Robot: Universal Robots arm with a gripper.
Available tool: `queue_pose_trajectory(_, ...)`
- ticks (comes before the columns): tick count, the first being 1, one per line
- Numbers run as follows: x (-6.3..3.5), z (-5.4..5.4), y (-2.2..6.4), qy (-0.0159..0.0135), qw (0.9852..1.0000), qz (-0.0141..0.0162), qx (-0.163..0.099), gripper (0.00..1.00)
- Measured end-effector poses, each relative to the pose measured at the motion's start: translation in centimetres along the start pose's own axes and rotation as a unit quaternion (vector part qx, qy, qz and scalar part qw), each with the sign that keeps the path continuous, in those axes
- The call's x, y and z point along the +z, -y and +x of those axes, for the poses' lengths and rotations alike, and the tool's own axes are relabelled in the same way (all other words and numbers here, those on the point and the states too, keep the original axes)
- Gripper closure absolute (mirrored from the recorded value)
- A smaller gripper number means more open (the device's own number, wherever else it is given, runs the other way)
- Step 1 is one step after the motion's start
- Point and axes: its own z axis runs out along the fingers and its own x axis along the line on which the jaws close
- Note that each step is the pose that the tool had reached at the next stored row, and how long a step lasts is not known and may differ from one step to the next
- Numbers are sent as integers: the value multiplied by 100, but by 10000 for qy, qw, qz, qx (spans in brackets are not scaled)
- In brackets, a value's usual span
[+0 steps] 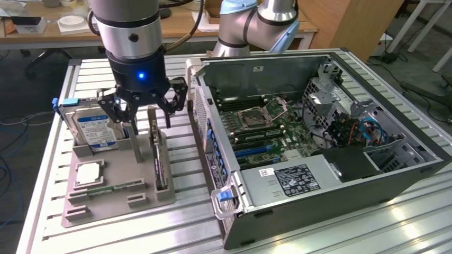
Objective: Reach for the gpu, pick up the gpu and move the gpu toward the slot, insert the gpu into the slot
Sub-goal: 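Pick up the gpu and move the gpu toward the slot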
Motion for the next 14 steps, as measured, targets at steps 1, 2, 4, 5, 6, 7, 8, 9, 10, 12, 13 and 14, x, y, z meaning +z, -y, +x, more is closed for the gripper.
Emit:
queue_pose_trajectory(1,8,0,1,0,10000,0,0,35)
queue_pose_trajectory(2,17,0,3,0,10000,0,0,35)
queue_pose_trajectory(4,33,1,5,0,10000,0,0,35)
queue_pose_trajectory(5,41,1,7,0,10000,0,0,35)
queue_pose_trajectory(6,49,2,8,0,10000,0,0,35)
queue_pose_trajectory(7,57,2,10,0,10000,0,0,35)
queue_pose_trajectory(8,65,2,11,0,10000,0,0,35)
queue_pose_trajectory(9,73,3,13,0,10000,0,0,35)
queue_pose_trajectory(10,81,3,14,0,10000,0,0,35)
queue_pose_trajectory(12,97,3,17,0,10000,0,0,35)
queue_pose_trajectory(13,104,4,19,0,10000,0,0,35)
queue_pose_trajectory(14,112,4,21,0,10000,0,0,35)
